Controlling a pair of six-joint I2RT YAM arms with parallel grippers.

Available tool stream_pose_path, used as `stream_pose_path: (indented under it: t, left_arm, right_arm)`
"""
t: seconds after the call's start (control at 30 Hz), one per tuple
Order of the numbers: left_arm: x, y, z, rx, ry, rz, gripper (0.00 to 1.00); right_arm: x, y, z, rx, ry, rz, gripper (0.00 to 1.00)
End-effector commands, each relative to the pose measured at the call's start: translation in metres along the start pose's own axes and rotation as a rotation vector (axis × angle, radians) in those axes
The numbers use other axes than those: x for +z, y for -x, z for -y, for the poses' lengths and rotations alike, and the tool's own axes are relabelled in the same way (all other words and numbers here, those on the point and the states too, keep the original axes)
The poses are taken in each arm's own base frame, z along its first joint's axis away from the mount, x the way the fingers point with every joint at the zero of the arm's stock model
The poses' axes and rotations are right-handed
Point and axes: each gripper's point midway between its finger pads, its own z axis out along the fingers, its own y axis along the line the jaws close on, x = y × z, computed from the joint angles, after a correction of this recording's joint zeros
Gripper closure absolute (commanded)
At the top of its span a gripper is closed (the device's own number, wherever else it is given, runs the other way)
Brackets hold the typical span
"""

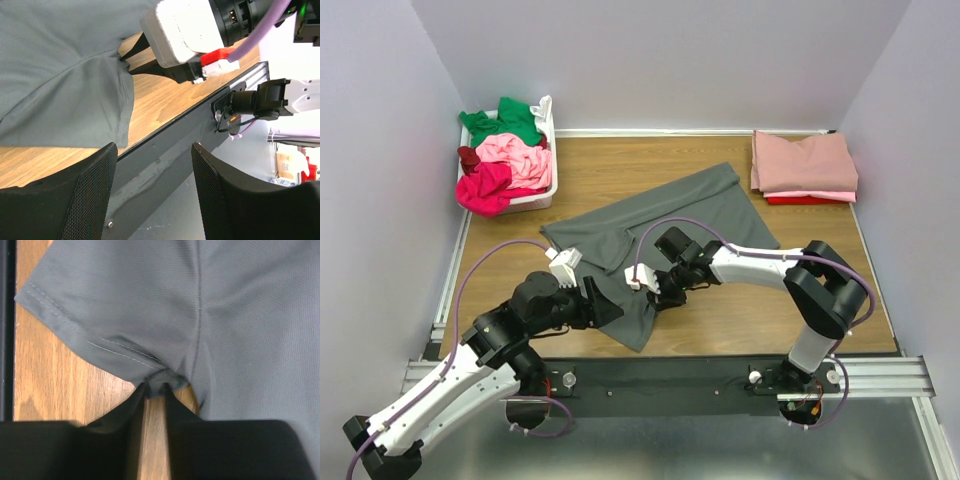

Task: Fold and stack the t-shirts
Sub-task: Fold the tshirt

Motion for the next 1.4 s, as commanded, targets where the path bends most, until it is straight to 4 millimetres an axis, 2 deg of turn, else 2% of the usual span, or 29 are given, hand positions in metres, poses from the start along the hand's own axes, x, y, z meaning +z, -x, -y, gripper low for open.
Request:
stream_pose_path:
  t: [0.0, 0.13, 0.27, 0.43, 0.57, 0.63, 0.73, 0.77, 1.03, 1.2, 1.37]
  left_arm:
    - [-0.002, 0.002, 0.002, 0.007, -0.016, 0.020, 0.31]
    - [-0.002, 0.001, 0.003, 0.005, -0.026, 0.016, 0.31]
    - [0.003, -0.007, 0.000, -0.001, -0.033, -0.011, 0.31]
    - [0.015, -0.020, -0.005, -0.016, -0.047, -0.072, 0.31]
    - [0.028, -0.028, -0.004, -0.021, -0.068, -0.116, 0.32]
    - [0.037, -0.035, -0.012, -0.032, -0.049, -0.151, 0.34]
    - [0.048, -0.033, -0.013, -0.029, -0.019, -0.162, 0.34]
    - [0.056, -0.034, -0.026, -0.041, 0.050, -0.171, 0.34]
    - [0.091, -0.026, -0.054, -0.051, 0.239, -0.162, 0.37]
    - [0.091, -0.034, -0.072, -0.057, 0.313, -0.179, 0.40]
    - [0.088, -0.049, -0.078, -0.083, 0.308, -0.230, 0.40]
  right_arm:
    - [0.007, -0.016, -0.003, 0.027, -0.009, -0.057, 0.78]
    - [0.000, -0.015, -0.006, 0.024, -0.023, -0.049, 0.93]
    - [-0.013, -0.008, -0.013, 0.016, -0.039, -0.019, 1.00]
    - [-0.026, -0.001, -0.026, -0.007, -0.043, 0.028, 1.00]
    - [-0.027, -0.007, -0.034, 0.024, -0.038, 0.026, 1.00]
    - [-0.025, -0.012, -0.037, 0.042, -0.030, 0.017, 1.00]
    - [-0.023, -0.020, -0.037, 0.063, -0.044, -0.007, 1.00]
    - [-0.024, -0.024, -0.035, 0.069, -0.057, -0.021, 0.99]
    - [-0.031, -0.023, -0.029, 0.067, -0.114, -0.015, 1.00]
    - [-0.038, -0.025, -0.025, 0.069, -0.146, -0.013, 0.99]
    - [-0.050, -0.032, -0.018, 0.084, -0.199, -0.014, 0.99]
